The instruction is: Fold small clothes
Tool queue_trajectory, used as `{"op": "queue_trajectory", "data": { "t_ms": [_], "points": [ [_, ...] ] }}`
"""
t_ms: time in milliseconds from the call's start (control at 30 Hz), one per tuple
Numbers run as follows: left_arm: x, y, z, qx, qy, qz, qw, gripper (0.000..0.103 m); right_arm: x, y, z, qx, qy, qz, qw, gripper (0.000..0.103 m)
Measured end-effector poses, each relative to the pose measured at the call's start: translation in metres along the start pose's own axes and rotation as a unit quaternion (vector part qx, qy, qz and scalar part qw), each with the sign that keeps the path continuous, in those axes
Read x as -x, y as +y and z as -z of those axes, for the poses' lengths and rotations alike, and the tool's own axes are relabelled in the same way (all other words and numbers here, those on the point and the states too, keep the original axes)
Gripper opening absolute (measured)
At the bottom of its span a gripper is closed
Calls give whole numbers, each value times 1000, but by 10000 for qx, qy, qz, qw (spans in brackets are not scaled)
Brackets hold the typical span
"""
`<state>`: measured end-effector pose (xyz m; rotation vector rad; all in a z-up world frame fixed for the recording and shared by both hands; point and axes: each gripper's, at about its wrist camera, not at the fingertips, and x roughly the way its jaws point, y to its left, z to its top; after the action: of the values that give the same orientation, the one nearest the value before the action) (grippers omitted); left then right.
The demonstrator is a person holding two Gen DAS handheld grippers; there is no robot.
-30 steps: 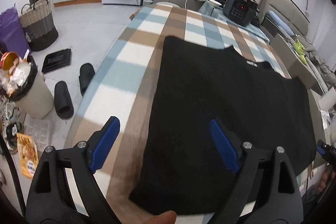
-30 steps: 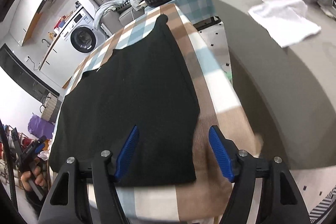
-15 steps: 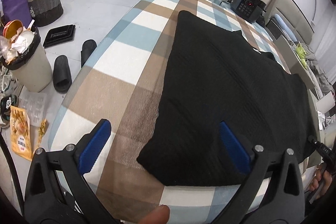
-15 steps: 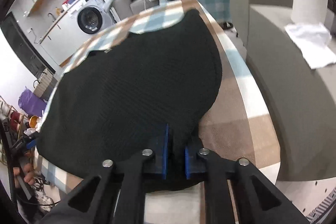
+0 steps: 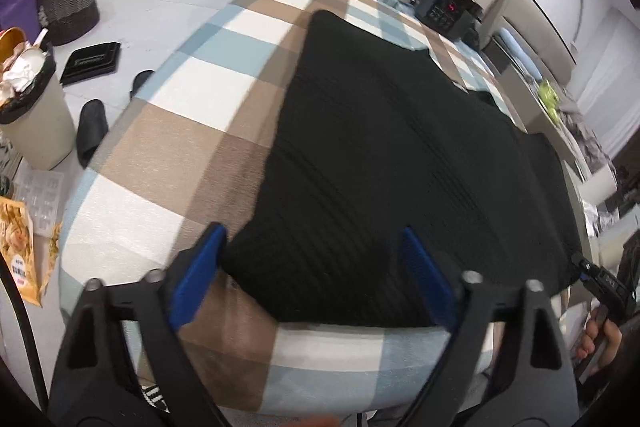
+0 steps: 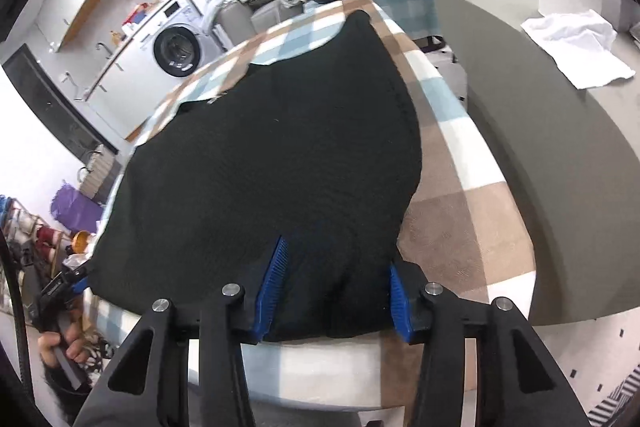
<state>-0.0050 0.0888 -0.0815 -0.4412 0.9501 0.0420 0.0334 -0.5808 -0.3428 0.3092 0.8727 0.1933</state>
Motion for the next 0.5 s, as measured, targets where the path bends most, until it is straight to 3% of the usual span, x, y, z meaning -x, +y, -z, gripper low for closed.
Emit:
{"op": "queue_trajectory", "data": {
  "t_ms": [67,100,167,200,233,333,500],
  "points": [
    [-2,-4,0,-76,-15,-59,10000,62,-6,1,-3,41,-17,134,9999,47],
    [-2,-5,0,-113,-46,-54,9999,49,-7,3,-3,99,-56,237,9997,45],
    [-2,-4,-1,-30,-111,114,9999,38,-10,8,-3,247,-136,488,9984,26],
    [-2,-4,-1,24,-187,209,9996,26,-9,10,-5,306,-194,564,9978,14],
    [-2,-5,-1,-18,-199,255,9995,22,-7,13,-7,361,-246,616,9971,12],
    [3,-11,-2,-194,-336,122,9992,18,7,20,-9,455,-533,611,9957,10],
    [0,-8,0,-234,-240,-153,9993,19,-4,3,-3,167,-111,890,9958,11]
  ]
}}
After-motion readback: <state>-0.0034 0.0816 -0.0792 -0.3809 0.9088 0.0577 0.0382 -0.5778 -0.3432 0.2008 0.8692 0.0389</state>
